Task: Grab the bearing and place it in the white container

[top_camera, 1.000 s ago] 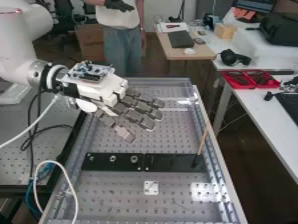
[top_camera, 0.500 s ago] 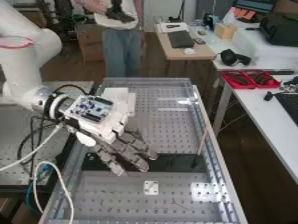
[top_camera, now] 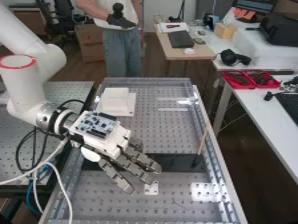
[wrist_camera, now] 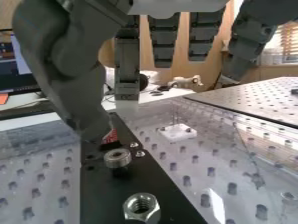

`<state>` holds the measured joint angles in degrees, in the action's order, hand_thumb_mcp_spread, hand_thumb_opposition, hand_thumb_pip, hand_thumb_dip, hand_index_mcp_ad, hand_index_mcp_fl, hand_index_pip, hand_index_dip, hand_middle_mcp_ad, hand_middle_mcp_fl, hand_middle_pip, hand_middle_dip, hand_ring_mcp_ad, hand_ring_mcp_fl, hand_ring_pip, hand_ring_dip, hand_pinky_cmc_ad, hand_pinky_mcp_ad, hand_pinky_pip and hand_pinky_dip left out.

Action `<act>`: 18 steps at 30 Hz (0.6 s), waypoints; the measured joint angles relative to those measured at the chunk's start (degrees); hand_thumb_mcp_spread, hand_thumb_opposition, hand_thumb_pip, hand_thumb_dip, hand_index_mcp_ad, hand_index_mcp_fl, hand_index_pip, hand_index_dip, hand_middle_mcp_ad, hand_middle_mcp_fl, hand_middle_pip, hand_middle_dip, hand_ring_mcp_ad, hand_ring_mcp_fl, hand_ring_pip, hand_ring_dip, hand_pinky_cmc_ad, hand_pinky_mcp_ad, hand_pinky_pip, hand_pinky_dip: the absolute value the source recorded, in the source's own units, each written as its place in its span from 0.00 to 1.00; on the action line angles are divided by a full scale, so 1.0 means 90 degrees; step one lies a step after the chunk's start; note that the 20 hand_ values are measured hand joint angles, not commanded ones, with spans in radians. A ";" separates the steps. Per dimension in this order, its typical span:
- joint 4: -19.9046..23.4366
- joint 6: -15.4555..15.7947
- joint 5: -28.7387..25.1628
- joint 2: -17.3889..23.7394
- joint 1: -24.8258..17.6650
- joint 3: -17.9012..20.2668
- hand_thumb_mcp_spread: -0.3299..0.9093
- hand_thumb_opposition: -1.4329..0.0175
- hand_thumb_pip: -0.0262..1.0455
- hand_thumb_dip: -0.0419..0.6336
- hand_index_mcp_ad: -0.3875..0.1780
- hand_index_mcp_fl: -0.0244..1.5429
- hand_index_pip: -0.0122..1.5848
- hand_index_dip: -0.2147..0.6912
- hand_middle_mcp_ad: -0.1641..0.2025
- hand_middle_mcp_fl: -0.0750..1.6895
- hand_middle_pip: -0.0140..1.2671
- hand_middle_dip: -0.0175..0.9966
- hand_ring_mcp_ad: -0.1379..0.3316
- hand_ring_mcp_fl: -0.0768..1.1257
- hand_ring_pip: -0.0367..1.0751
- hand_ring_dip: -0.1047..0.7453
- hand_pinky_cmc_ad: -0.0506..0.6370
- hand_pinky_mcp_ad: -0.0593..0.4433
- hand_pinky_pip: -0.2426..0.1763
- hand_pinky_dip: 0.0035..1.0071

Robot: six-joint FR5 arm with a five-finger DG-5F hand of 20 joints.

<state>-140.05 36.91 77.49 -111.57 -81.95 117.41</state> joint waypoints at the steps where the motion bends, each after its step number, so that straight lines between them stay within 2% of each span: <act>1: -0.0005 0.0010 0.0020 -0.0022 0.0012 -0.0008 0.57 0.39 0.70 0.43 0.56 0.03 0.95 0.41 0.70 0.05 0.12 0.17 0.68 0.06 0.12 0.20 0.72 0.77 0.36 0.27; 7: 0.0039 0.0117 0.0198 -0.0139 0.0112 -0.0048 0.57 0.38 0.70 0.48 0.55 0.03 0.96 0.45 0.69 0.05 0.12 0.17 0.68 0.06 0.12 0.20 0.72 0.77 0.37 0.23; 12: 0.0087 0.0173 0.0274 -0.0169 0.0154 -0.0067 0.58 0.37 0.70 0.48 0.55 0.03 0.97 0.46 0.69 0.05 0.12 0.17 0.68 0.06 0.12 0.20 0.71 0.76 0.37 0.21; 18: 0.0035 0.0405 0.0382 -0.0242 0.0181 -0.0153 0.58 0.37 0.68 0.48 0.55 0.03 0.97 0.49 0.69 0.06 0.12 0.17 0.68 0.06 0.12 0.20 0.71 0.76 0.37 0.20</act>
<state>-139.74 40.56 80.93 -113.75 -80.32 116.03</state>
